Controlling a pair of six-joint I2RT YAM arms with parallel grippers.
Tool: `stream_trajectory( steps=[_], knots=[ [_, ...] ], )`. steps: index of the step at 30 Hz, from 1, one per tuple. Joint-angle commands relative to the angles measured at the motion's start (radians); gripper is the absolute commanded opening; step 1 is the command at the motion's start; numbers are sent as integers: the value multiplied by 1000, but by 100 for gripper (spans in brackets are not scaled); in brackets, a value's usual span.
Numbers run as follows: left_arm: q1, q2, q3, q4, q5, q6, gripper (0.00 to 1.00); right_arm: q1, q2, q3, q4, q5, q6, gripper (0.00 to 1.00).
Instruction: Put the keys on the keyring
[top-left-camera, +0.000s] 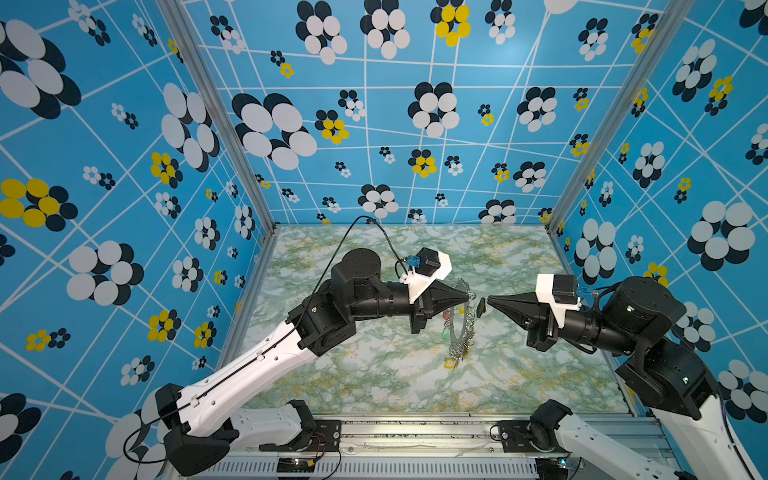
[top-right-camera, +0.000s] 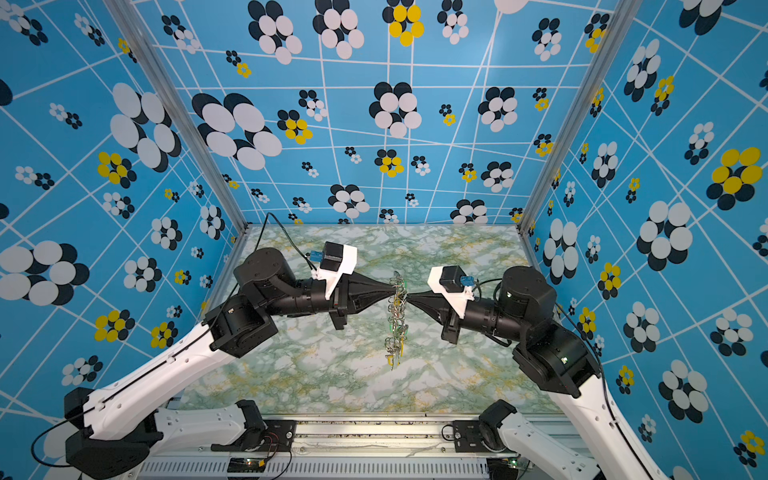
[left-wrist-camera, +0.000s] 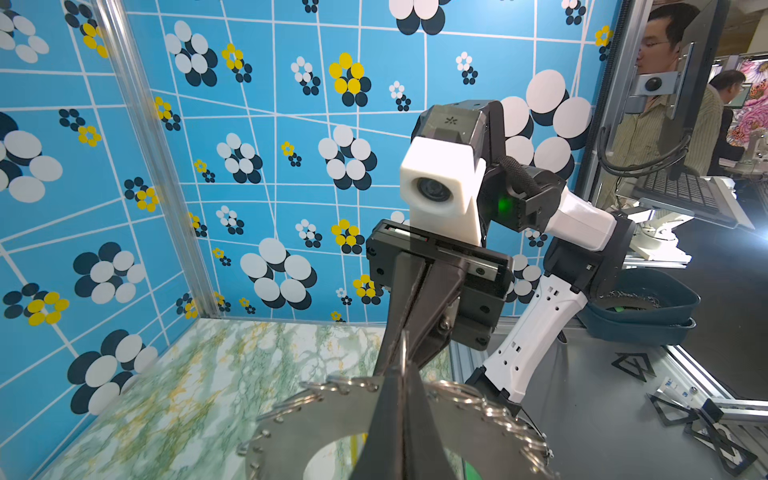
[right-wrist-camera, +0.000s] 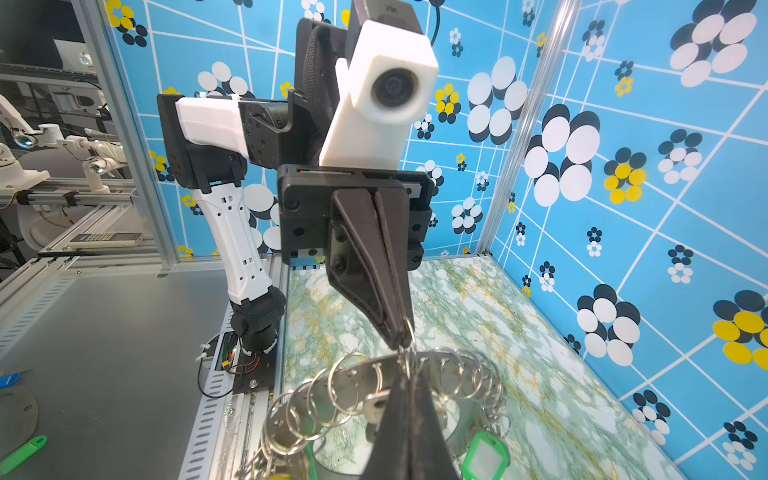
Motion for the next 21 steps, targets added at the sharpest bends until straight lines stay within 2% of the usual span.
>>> stream_trajectory(
  steps=[1,21],
  knots=[
    [-1,26,32,-19,45,-7,0,6,3,30,27,-47,9,0],
    [7,62,87,-96,85,-9,0,6,-2,32,8,-44,-2,0]
  ],
)
